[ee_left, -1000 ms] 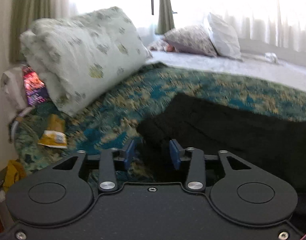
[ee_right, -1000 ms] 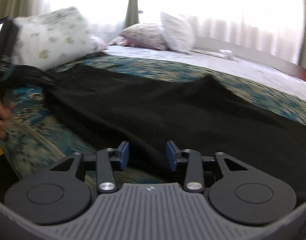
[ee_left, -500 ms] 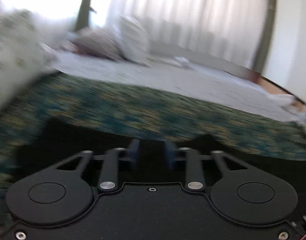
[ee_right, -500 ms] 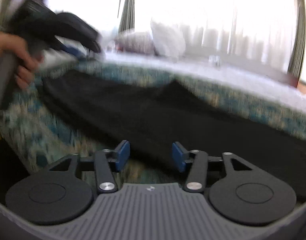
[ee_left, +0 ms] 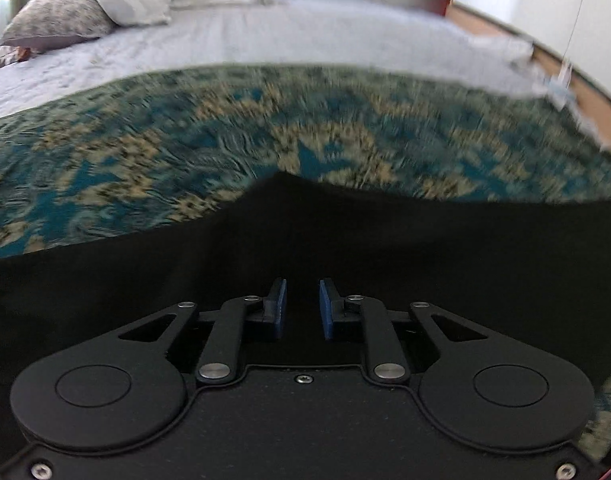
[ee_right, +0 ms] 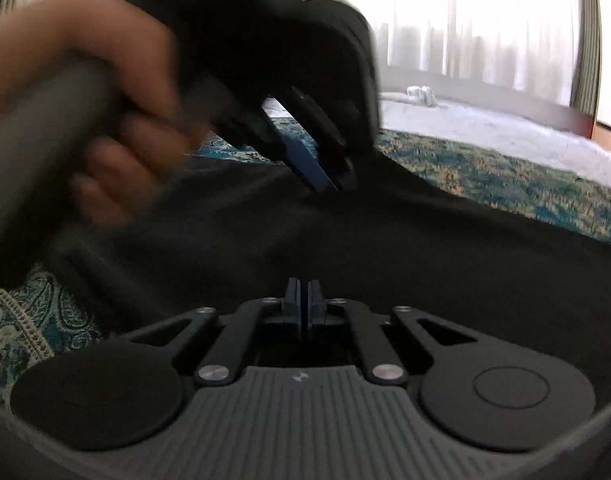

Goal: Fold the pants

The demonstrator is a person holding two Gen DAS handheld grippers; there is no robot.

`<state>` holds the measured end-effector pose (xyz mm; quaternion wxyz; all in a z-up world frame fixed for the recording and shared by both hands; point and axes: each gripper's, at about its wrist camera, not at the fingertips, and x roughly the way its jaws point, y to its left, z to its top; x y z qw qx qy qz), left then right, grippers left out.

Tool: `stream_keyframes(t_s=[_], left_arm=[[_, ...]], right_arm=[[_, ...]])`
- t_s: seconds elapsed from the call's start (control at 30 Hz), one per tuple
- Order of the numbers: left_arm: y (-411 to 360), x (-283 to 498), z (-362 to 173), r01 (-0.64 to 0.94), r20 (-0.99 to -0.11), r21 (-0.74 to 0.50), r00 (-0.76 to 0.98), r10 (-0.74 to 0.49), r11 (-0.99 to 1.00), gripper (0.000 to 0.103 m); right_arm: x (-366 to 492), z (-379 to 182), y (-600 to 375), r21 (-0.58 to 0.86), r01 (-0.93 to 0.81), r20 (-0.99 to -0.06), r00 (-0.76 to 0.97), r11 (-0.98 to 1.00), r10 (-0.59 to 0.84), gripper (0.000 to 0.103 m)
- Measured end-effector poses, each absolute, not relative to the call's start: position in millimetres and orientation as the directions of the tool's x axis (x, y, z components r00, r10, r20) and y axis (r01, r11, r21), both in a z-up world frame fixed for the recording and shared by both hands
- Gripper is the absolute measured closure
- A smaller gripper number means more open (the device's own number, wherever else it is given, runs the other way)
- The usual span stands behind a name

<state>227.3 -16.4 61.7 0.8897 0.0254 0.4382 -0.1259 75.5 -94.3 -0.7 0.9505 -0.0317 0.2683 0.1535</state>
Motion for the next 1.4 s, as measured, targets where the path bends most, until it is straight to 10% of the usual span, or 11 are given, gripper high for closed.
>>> stream_keyframes(t_s=[0.8,1.0,1.4], left_arm=[[-46,291,58,0.217,-0.701,0.045,0.702,-0.124,0.975,0.092],[-44,259,83,0.213,-0.659,0.073,0.744,-0.113,0.974,0.078],[-48,152,82,0.269,-0.587,0.093,0.793,-0.165,0.959,0.037]], right_arm=[[71,-6,-122,0.179,-0.354,-0.442,0.804,0.918,0.397,0.091],[65,14,-166,0.327,-0.28,-0.374,0.839,0.903,0.396,0.061],[11,30,-310,0.141,0.12,-0.342,0.938,0.983,-0.065,0.049]])
